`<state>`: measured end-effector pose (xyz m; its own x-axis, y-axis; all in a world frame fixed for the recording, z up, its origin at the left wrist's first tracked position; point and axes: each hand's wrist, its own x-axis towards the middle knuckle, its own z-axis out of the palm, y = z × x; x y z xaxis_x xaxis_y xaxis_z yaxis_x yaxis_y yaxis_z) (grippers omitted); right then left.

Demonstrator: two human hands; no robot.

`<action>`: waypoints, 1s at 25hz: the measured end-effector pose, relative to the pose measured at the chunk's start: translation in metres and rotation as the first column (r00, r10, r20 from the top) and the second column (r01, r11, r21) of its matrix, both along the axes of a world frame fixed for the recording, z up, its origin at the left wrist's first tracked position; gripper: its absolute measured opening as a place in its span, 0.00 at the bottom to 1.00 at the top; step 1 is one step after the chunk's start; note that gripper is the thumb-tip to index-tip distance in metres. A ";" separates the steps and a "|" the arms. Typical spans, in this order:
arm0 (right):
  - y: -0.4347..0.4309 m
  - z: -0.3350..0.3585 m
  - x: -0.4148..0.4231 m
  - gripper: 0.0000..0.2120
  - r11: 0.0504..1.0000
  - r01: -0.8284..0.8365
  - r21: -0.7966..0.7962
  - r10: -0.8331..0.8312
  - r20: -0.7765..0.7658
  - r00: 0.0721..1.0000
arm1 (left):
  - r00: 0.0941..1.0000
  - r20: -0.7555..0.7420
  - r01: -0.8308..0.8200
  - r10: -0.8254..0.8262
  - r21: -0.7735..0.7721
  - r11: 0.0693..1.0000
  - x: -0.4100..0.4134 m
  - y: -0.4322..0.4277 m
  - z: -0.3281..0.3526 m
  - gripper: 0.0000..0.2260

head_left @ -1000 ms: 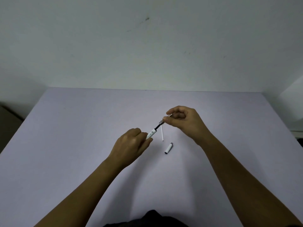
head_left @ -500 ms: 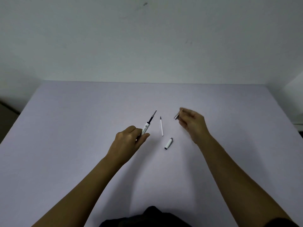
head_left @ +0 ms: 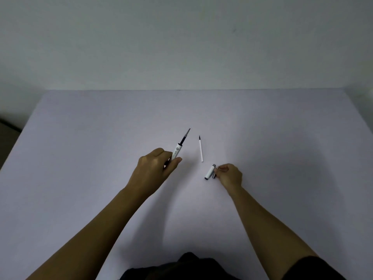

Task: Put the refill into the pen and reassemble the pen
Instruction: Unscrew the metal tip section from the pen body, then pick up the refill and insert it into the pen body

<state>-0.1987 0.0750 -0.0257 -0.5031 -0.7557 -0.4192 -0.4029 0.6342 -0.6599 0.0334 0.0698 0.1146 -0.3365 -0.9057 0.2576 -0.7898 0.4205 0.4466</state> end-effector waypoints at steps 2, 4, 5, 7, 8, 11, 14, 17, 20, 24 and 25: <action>-0.001 -0.003 0.000 0.13 1.000 0.020 -0.004 -0.020 0.001 1.000 | 1.000 -0.002 0.008 -0.008 0.003 1.000 -0.004 -0.002 0.000 0.12; -0.001 -0.005 -0.001 0.14 1.000 0.031 -0.004 -0.031 0.009 0.999 | 1.000 -0.003 0.011 -0.011 0.003 1.000 -0.007 -0.003 -0.001 0.12; 0.000 -0.006 -0.002 0.14 1.000 0.026 -0.003 -0.026 0.010 1.000 | 1.000 -0.003 0.010 -0.010 0.005 1.000 -0.008 -0.003 -0.001 0.12; 0.001 -0.006 -0.004 0.15 1.000 0.025 0.008 -0.025 0.033 0.999 | 1.000 -0.006 0.010 -0.010 0.010 1.000 -0.009 -0.002 -0.002 0.12; 0.002 -0.004 -0.004 0.15 0.999 0.029 0.018 -0.030 0.042 0.999 | 1.000 -0.008 0.011 -0.011 0.010 1.000 -0.009 -0.002 -0.003 0.12; 0.000 0.013 -0.001 0.14 0.998 0.058 -0.029 -0.059 -0.060 0.996 | 1.000 -0.006 0.011 -0.011 0.008 1.000 -0.009 -0.001 -0.003 0.12; -0.010 0.054 0.014 0.08 0.948 0.053 -0.315 -0.053 0.009 0.999 | 1.000 -0.013 0.004 -0.004 0.004 1.000 -0.009 0.000 -0.003 0.11; -0.020 0.107 0.034 0.07 0.854 -0.140 -0.501 0.306 0.266 0.914 | 1.000 -0.009 0.012 -0.012 0.008 1.000 -0.009 0.000 -0.004 0.11; -0.027 0.141 0.044 0.06 0.769 -0.324 -0.552 0.523 0.252 0.814 | 1.000 0.003 0.023 -0.023 0.001 1.000 -0.010 0.000 -0.004 0.10; -0.037 0.157 0.046 0.05 0.780 -0.274 -0.562 0.536 0.375 0.757 | 1.000 0.011 0.025 -0.025 -0.001 1.000 -0.011 0.001 -0.003 0.10; -0.042 0.160 0.043 0.06 0.796 -0.211 -0.567 0.510 0.442 0.738 | 1.000 0.012 0.023 -0.023 0.000 1.000 -0.010 0.001 -0.003 0.10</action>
